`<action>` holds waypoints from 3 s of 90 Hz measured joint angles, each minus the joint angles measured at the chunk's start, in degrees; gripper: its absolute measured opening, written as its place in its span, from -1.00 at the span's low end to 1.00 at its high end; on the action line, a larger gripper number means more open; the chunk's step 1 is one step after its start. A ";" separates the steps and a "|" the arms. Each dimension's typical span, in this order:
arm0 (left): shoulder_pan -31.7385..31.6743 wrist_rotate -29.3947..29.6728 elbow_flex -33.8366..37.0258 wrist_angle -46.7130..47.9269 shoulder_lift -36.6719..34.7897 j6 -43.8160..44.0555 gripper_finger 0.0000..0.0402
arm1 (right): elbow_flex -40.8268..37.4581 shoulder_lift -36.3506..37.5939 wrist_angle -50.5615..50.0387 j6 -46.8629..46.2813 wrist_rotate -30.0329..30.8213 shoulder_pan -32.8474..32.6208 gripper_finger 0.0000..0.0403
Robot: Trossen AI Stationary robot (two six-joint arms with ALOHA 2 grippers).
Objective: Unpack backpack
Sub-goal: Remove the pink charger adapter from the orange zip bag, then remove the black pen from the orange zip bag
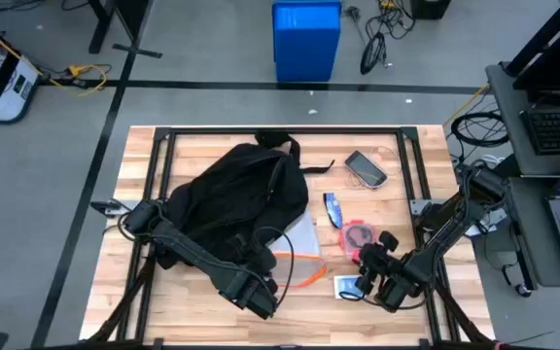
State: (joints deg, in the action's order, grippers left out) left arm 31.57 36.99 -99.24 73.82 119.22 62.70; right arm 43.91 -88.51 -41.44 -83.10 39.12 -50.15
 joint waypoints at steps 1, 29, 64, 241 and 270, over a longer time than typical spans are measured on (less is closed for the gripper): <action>0.00 0.00 0.00 0.00 0.00 -0.01 -0.99 | -0.17 0.00 0.06 -0.13 0.01 0.00 -0.29; 0.00 0.00 0.02 -0.02 0.00 -0.01 -0.98 | 1.36 0.00 -4.32 -0.80 -0.43 0.00 -0.29; 0.28 0.00 0.02 -0.04 0.00 0.02 -0.98 | 9.90 0.00 -19.44 -11.22 -7.84 -7.71 -0.29; 0.78 0.79 0.02 -3.02 0.02 -0.46 -0.98 | 10.09 -4.07 -31.53 -38.98 0.71 -16.59 0.21; 0.24 1.70 0.02 -5.45 0.02 -4.74 -0.99 | 10.15 1.18 0.65 -8.79 23.77 -12.78 0.17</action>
State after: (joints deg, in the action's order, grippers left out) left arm 31.82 38.70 -99.22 68.37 119.24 57.96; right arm 54.06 -87.33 -40.79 -91.88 62.89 -62.93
